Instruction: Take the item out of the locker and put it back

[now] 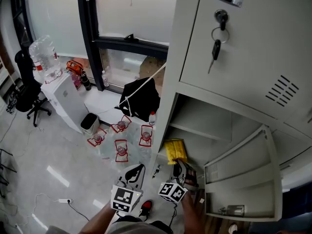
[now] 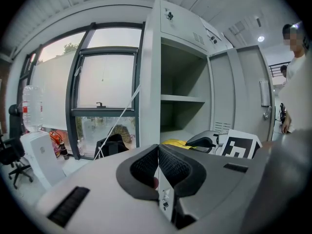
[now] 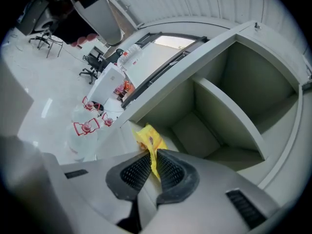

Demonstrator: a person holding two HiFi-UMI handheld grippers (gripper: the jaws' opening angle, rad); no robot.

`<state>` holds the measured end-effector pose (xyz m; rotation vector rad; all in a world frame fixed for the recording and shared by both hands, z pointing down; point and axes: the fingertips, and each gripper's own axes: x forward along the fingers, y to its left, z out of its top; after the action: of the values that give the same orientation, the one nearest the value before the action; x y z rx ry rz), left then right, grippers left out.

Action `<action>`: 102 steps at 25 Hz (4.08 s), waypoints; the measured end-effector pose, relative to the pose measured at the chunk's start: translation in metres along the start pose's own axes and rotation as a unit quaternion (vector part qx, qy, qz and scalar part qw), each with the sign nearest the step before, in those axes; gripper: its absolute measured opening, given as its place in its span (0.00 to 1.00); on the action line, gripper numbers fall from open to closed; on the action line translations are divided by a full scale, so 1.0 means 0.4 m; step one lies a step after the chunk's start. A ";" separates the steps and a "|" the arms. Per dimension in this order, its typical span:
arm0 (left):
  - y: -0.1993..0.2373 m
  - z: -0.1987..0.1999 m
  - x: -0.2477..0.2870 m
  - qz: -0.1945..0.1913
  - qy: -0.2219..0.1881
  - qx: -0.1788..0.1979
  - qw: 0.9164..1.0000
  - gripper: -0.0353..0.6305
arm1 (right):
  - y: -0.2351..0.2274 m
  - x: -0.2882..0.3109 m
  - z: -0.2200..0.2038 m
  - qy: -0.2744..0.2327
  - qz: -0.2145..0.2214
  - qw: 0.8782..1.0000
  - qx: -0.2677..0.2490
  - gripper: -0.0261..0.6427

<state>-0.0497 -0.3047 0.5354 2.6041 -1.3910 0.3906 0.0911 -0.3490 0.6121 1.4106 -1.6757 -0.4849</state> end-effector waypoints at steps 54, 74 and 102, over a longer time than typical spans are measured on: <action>-0.207 0.064 -0.274 -0.007 -0.068 0.030 0.997 0.09 | -0.183 -0.554 -0.022 -0.141 -0.019 0.895 0.423 0.26; -0.415 -0.037 -0.515 -0.014 -0.078 0.039 0.996 0.09 | -0.040 -0.873 -0.131 -0.141 -0.008 0.896 0.422 0.07; -0.430 -0.036 -0.540 -0.003 -0.079 0.045 0.996 0.09 | -0.030 -0.903 -0.146 -0.143 -0.001 0.896 0.421 0.06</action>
<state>-0.0236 -0.0351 0.4801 2.7644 -1.4456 0.2550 0.1386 -0.0025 0.5036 2.0137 -2.2678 0.0830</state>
